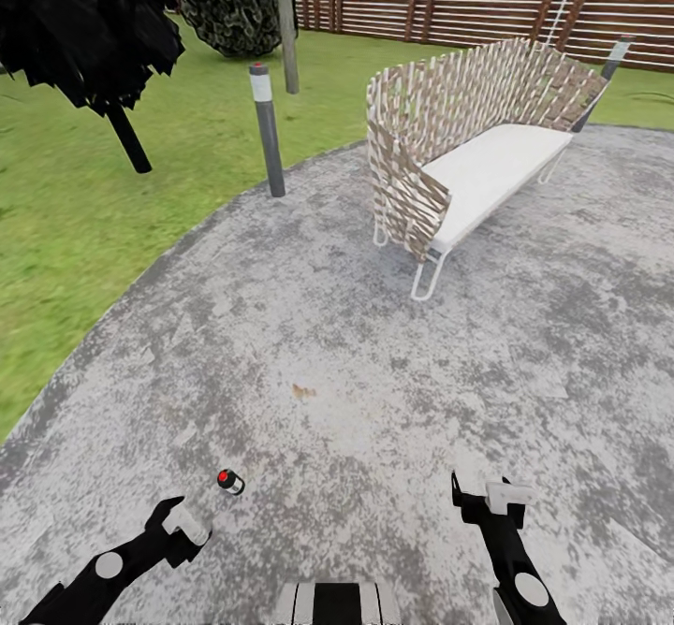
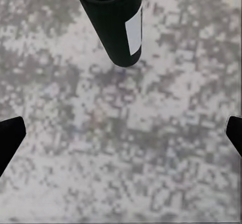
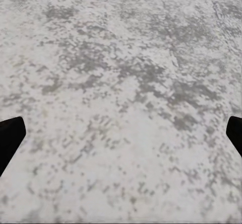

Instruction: Pick up the pesticide atomizer in the garden and spray insectifuge to fully cover both potted plants in the garden.

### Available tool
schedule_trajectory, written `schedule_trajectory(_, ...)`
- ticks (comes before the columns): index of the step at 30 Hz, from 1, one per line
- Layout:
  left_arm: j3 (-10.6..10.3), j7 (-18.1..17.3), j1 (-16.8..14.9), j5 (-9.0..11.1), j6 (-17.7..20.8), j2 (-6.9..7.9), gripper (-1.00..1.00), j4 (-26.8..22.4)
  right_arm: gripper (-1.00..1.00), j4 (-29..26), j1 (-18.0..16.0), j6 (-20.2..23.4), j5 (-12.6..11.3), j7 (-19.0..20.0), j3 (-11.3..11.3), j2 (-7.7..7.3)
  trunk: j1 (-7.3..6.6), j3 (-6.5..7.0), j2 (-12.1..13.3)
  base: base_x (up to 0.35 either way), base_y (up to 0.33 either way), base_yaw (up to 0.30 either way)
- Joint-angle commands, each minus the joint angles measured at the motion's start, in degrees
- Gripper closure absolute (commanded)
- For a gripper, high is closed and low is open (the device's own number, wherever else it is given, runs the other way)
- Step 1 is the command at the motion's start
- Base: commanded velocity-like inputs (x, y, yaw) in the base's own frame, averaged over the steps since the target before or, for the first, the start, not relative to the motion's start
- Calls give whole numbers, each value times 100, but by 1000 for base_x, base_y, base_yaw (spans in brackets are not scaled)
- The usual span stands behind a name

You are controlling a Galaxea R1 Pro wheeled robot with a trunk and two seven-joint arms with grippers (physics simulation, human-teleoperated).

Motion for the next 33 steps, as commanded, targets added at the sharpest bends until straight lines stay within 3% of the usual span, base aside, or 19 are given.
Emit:
schedule_trajectory(1, 0, -2, -3, -36, -25, 1, -100, -1, -100, 1, -2, -14, 2, -20, 6, -1, 1, -36, -3, 0, 0, 0)
schedule_trajectory(33, -35, 9, -4, -39, -21, -21, -100, -1, -100, -30, -2, -6, 16, -20, 4, -1, 4, -79, -4, 14, 0, 0)
